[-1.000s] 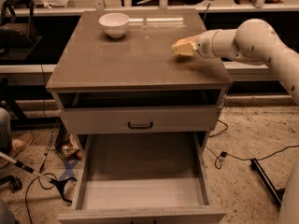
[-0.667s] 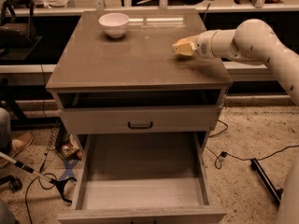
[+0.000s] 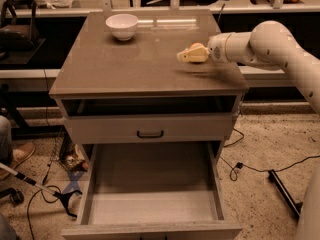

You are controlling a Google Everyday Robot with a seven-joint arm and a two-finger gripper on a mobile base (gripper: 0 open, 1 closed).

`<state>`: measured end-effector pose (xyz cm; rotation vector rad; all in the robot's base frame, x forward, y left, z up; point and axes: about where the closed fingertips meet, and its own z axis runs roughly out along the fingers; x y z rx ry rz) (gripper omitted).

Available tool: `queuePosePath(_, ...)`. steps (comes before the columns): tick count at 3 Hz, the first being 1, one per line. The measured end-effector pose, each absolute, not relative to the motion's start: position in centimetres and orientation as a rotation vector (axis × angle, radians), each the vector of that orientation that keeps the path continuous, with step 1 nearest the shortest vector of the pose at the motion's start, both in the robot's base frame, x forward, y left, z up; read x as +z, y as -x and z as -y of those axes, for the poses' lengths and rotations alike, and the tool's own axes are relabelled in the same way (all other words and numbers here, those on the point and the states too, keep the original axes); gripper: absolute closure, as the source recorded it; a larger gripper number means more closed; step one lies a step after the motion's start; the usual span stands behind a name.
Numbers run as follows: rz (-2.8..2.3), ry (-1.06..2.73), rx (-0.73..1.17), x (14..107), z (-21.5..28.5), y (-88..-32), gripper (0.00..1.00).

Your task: Pick orange from middle drawer and place on counter

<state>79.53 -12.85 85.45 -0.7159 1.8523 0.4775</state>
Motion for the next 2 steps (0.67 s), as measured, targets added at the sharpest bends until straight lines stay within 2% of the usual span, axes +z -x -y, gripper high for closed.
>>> queuePosePath(2,-1.848,0.686,0.453,86.3,15.1,-78.7,0.0)
